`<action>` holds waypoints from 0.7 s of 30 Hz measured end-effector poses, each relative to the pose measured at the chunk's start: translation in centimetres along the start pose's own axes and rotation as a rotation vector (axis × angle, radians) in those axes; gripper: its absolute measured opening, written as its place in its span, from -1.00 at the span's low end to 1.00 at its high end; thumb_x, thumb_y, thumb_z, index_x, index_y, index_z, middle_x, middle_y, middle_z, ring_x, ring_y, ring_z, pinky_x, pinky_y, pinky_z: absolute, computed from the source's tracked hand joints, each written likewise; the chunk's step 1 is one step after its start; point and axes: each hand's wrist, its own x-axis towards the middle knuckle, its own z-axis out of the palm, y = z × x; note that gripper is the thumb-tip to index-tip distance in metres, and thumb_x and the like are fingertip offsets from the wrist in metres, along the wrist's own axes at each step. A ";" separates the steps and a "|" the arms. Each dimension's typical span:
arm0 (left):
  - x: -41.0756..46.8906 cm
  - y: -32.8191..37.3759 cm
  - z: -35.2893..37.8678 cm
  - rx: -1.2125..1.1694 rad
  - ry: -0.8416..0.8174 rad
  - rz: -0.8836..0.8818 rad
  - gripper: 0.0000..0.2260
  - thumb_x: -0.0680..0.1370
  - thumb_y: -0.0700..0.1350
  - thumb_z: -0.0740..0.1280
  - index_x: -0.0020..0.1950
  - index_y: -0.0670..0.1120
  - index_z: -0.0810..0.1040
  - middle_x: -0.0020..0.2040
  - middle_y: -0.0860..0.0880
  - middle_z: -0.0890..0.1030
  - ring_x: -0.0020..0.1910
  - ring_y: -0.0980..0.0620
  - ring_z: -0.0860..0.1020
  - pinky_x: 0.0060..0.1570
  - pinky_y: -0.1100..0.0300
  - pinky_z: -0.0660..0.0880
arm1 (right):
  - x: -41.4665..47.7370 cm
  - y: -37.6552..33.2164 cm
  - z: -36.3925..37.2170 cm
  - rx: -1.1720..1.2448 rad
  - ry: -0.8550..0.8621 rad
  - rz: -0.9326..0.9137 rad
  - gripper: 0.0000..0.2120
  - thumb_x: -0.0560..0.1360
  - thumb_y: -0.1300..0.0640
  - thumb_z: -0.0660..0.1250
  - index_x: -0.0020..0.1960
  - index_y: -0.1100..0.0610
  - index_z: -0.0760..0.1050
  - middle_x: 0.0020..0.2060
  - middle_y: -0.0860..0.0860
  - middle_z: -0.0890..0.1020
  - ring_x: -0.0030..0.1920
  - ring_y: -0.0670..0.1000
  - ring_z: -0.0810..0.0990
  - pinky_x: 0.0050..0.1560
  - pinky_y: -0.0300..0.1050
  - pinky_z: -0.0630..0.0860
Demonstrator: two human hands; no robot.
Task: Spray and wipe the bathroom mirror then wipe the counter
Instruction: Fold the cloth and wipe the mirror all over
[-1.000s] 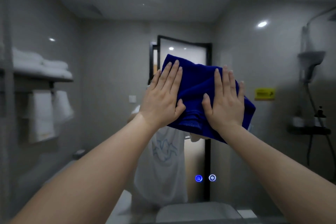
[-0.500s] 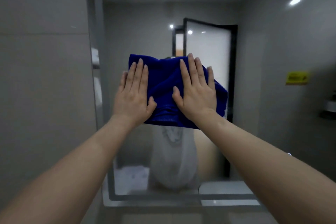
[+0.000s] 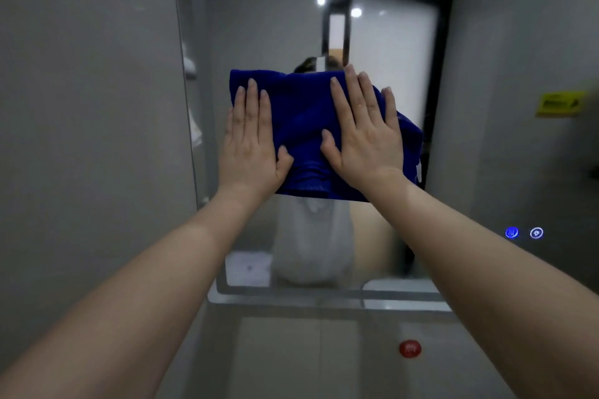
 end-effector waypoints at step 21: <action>-23.1 0.2 5.8 0.108 -0.237 -0.040 -0.36 0.49 0.00 0.05 0.46 -0.34 0.02 0.46 -0.31 0.08 0.45 -0.25 0.08 0.47 0.01 -0.11 | -21.4 -7.0 6.6 0.026 -0.072 -0.176 -0.36 0.57 -0.01 0.01 0.56 0.19 -0.10 0.50 0.15 0.07 0.49 0.14 0.10 0.49 0.10 -0.17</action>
